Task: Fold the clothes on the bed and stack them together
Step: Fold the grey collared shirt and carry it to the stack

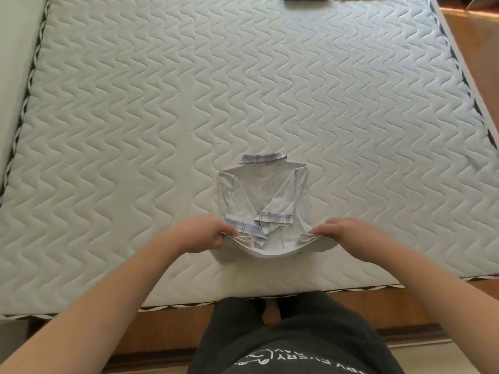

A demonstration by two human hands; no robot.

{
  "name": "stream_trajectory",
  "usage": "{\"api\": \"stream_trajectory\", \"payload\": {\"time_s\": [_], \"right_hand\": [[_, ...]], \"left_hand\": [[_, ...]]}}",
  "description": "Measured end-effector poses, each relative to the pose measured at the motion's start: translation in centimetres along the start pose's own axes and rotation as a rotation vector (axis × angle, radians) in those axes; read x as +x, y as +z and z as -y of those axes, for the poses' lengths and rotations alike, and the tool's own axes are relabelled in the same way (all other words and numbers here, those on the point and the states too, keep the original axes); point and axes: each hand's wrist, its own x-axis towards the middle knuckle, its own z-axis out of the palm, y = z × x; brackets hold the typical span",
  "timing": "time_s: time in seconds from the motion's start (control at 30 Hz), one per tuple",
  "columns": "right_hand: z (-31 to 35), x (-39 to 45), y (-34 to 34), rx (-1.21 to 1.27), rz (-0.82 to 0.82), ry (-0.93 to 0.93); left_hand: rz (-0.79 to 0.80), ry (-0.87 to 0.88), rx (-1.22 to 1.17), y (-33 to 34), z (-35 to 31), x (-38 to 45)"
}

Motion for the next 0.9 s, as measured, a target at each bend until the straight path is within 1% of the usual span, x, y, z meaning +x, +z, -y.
{"api": "stream_trajectory", "payload": {"time_s": [0.17, 0.27, 0.37, 0.53, 0.63, 0.77, 0.9], "right_hand": [[-2.9, 4.7, -1.7, 0.086, 0.029, 0.000], [-4.8, 7.8, -3.1, 0.155, 0.040, 0.004], [-7.0, 11.4, -4.1, 0.221, 0.034, 0.015], [-10.7, 19.1, -4.6, 0.237, -0.001, 0.032], [-13.1, 24.0, -4.0, 0.208, -0.005, 0.070], [-16.4, 29.5, -2.4, 0.243, -0.004, 0.096], [-18.0, 32.7, -0.5, 0.269, -0.047, 0.121]], "left_hand": [[0.027, -0.032, -0.048, -3.0, 1.5, 5.1], [0.051, -0.068, -0.012, -5.1, 2.6, 8.2], [0.061, -0.081, -0.028, -6.7, 4.0, 11.3], [-0.014, -0.096, 0.006, -8.1, 7.4, 18.0], [-0.046, -0.127, 0.008, -8.3, 9.9, 22.5], [-0.071, -0.142, -0.002, -8.1, 12.7, 28.0], [-0.105, -0.172, -0.082, -6.8, 14.8, 31.5]]}}
